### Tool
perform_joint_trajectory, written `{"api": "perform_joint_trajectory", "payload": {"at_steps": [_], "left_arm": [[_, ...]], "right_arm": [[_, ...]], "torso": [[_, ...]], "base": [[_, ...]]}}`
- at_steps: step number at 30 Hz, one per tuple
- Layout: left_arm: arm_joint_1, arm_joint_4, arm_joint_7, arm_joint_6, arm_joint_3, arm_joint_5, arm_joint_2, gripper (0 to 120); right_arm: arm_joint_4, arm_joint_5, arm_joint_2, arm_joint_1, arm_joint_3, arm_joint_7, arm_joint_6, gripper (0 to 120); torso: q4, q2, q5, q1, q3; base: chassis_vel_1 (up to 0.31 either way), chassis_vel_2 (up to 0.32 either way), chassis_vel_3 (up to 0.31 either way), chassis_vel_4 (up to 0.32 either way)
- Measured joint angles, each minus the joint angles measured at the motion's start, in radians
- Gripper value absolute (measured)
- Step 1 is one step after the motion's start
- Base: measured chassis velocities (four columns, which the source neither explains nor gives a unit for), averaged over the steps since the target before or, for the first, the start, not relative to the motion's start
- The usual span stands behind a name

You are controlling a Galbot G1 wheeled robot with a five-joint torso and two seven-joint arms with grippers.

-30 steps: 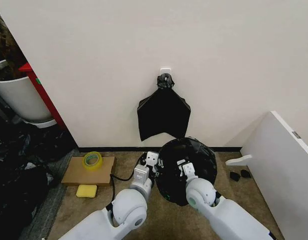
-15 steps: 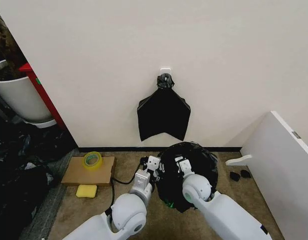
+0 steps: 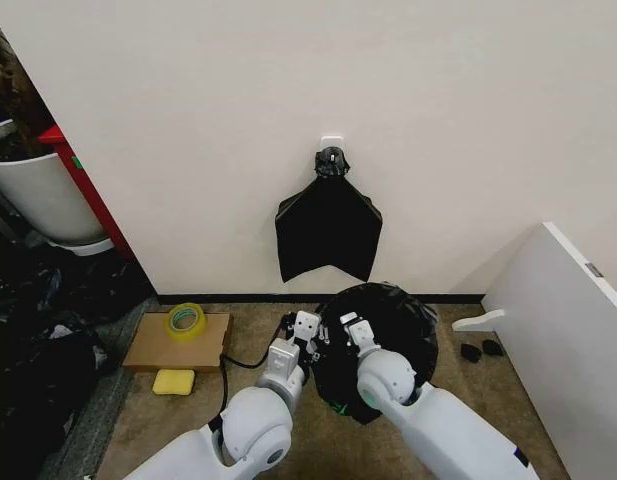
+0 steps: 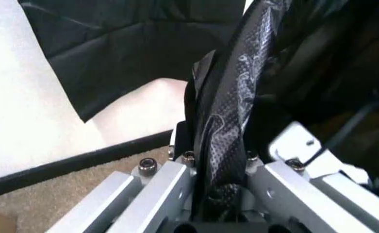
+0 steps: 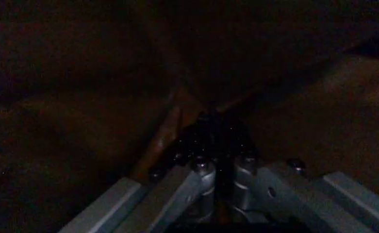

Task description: Place the garbage bag over the trash bin.

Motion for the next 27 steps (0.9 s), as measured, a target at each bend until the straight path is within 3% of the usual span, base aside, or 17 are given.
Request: {"api": "perform_joint_trajectory", "payload": {"at_steps": [9, 18, 27], "left_arm": [[0.018, -0.018, 0.001, 0.0, 0.005, 0.002, 0.015, 0], [0.021, -0.032, 0.007, -0.002, -0.005, 0.003, 0.035, 0], [0.036, -0.056, 0.018, -0.003, 0.013, 0.002, 0.048, 0]], "right_arm": [[-0.018, -0.037, 0.036, 0.034, -0.013, -0.022, 0.001, 0], [-0.007, -0.08, -0.012, -0.024, -0.013, -0.054, 0.001, 0], [-0.028, -0.076, 0.033, 0.013, -0.023, -0.046, 0.001, 0]], "torso": [[0.0006, 0.0, 0.0, 0.0, 0.0], [-0.0001, 0.0, 0.0, 0.0, 0.0], [0.0005, 0.0, 0.0001, 0.0, 0.0]], "base": [[0.0, 0.0, 0.0, 0.0], [0.0, 0.0, 0.0, 0.0], [0.0, 0.0, 0.0, 0.0]]}}
